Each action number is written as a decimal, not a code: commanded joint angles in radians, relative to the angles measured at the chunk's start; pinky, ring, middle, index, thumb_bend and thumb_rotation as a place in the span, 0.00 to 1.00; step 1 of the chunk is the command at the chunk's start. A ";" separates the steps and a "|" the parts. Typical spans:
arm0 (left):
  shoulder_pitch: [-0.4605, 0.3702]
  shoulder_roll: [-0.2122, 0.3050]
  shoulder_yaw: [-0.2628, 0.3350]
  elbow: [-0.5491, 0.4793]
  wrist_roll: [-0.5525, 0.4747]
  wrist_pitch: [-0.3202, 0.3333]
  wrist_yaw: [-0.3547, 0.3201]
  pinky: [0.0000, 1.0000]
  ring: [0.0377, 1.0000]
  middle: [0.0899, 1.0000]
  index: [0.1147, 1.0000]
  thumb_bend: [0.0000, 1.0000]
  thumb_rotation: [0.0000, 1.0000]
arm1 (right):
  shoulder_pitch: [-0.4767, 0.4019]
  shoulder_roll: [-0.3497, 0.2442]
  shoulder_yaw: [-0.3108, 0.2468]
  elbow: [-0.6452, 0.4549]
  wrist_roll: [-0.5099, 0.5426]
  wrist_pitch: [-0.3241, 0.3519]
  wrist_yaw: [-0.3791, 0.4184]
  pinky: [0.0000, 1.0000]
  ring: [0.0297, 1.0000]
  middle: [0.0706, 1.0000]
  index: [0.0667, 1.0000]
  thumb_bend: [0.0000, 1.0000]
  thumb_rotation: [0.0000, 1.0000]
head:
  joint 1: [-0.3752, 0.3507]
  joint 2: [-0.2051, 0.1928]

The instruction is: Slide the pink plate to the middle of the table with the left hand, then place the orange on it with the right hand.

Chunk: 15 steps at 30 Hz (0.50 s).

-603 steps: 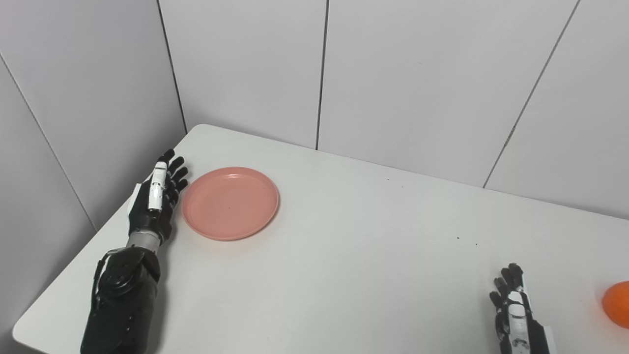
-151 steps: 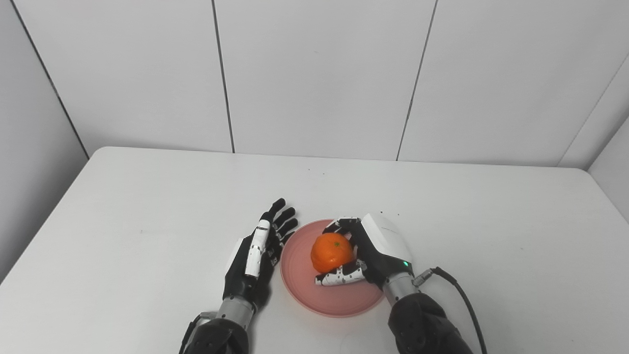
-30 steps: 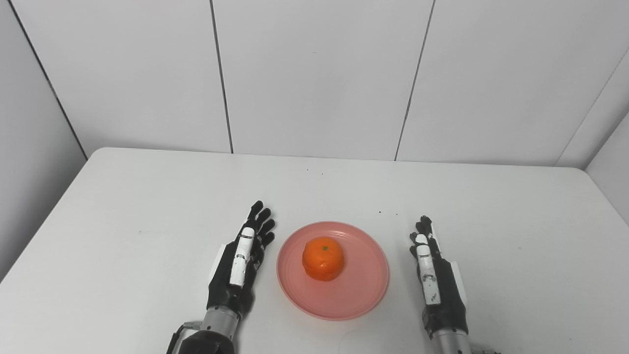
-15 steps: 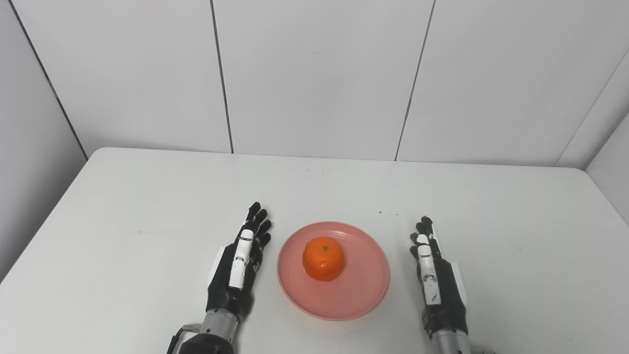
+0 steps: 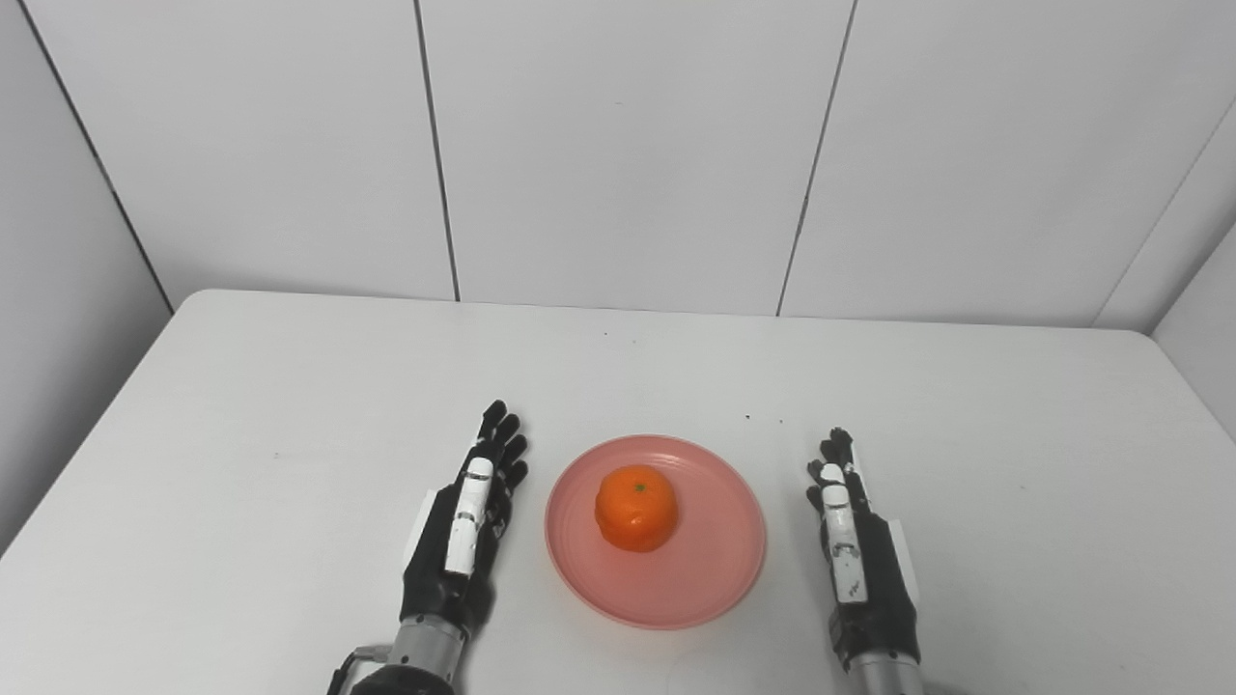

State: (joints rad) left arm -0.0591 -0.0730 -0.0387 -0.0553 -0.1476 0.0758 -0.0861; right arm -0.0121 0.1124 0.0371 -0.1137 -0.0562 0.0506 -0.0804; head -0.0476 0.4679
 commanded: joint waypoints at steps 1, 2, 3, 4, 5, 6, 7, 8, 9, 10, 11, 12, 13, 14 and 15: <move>0.020 0.002 0.001 0.000 -0.001 -0.001 0.000 1.00 0.99 1.00 0.99 0.40 1.00 | 0.012 0.001 0.006 -0.018 -0.005 -0.029 0.002 0.97 0.97 0.99 0.99 0.21 1.00 | 0.000 0.001; 0.021 0.002 0.000 0.002 -0.001 -0.006 -0.001 1.00 0.99 1.00 0.99 0.40 1.00 | 0.014 0.000 0.008 -0.019 -0.010 -0.029 0.000 0.97 0.97 0.99 0.99 0.21 1.00 | 0.000 -0.001; 0.021 0.002 0.000 0.003 -0.001 -0.010 -0.002 1.00 0.99 1.00 0.99 0.40 1.00 | 0.016 0.001 0.010 -0.020 -0.014 -0.028 -0.001 0.97 0.96 0.98 0.99 0.21 1.00 | 0.000 -0.001; 0.022 0.003 -0.001 0.005 0.001 -0.013 -0.001 1.00 0.99 1.00 1.00 0.40 1.00 | 0.017 0.002 0.010 -0.020 -0.016 -0.026 -0.003 0.97 0.96 0.98 0.99 0.21 1.00 | 0.001 -0.003; 0.022 0.003 -0.001 0.006 0.003 -0.015 -0.001 1.00 0.99 1.00 1.00 0.40 1.00 | 0.018 0.003 0.010 -0.021 -0.015 -0.024 -0.003 0.97 0.96 0.98 0.99 0.20 1.00 | 0.002 -0.005; 0.023 0.003 -0.001 0.007 0.002 -0.015 -0.001 1.00 0.99 1.00 0.99 0.40 1.00 | 0.018 0.006 0.010 -0.022 -0.011 -0.021 -0.003 0.97 0.96 0.98 0.99 0.19 1.00 | 0.003 -0.007; 0.024 0.002 -0.001 0.006 0.002 -0.014 -0.001 1.00 0.99 1.00 0.99 0.40 1.00 | 0.019 0.008 0.009 -0.023 -0.008 -0.021 -0.003 0.98 0.97 0.98 0.99 0.18 1.00 | 0.003 -0.008; 0.024 0.003 -0.001 0.006 0.001 -0.014 -0.001 1.00 0.99 1.00 0.99 0.40 1.00 | 0.019 0.010 0.009 -0.023 -0.006 -0.021 -0.003 0.98 0.97 0.99 0.99 0.18 1.00 | 0.004 -0.009; 0.025 0.003 -0.001 0.006 0.000 -0.015 -0.002 1.00 0.99 1.00 0.99 0.40 1.00 | 0.019 0.011 0.009 -0.024 -0.005 -0.021 -0.004 0.98 0.97 0.99 0.99 0.18 1.00 | 0.004 -0.010; 0.025 0.003 -0.001 0.006 0.000 -0.016 -0.003 1.00 0.99 1.00 0.99 0.40 1.00 | 0.019 0.012 0.009 -0.024 -0.005 -0.022 -0.004 0.98 0.97 0.99 0.99 0.18 1.00 | 0.004 -0.010; 0.026 0.005 -0.001 0.005 -0.001 -0.017 -0.004 1.00 0.99 1.00 0.99 0.40 1.00 | 0.019 0.013 0.010 -0.024 -0.007 -0.023 -0.005 0.98 0.97 0.99 0.99 0.18 1.00 | 0.003 -0.011; 0.027 0.006 -0.001 0.005 -0.002 -0.018 -0.005 1.00 0.99 1.00 1.00 0.40 1.00 | 0.019 0.014 0.011 -0.023 -0.008 -0.024 -0.006 0.98 0.97 0.99 0.99 0.17 1.00 | 0.003 -0.011; 0.027 0.007 -0.001 0.002 -0.003 -0.016 -0.006 1.00 0.99 1.00 1.00 0.40 1.00 | 0.018 0.016 0.012 -0.024 -0.013 -0.023 -0.009 0.98 0.97 0.99 0.99 0.17 1.00 | 0.001 -0.011; 0.028 0.008 -0.001 0.000 -0.004 -0.014 -0.007 1.00 0.99 1.00 1.00 0.40 1.00 | 0.018 0.017 0.013 -0.024 -0.017 -0.022 -0.011 0.98 0.97 0.99 0.99 0.17 1.00 | 0.001 -0.010; 0.028 0.009 0.000 0.000 -0.005 -0.015 -0.008 1.00 0.99 1.00 0.99 0.39 1.00 | 0.019 0.017 0.016 -0.026 -0.026 -0.021 -0.014 0.97 0.97 0.98 0.98 0.17 1.00 | -0.001 -0.011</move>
State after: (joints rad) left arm -0.0501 -0.0712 -0.0392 -0.0541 -0.1484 0.0557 -0.0896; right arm -0.0019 0.1183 0.0458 -0.1204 -0.0725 0.0506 -0.0879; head -0.0491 0.4571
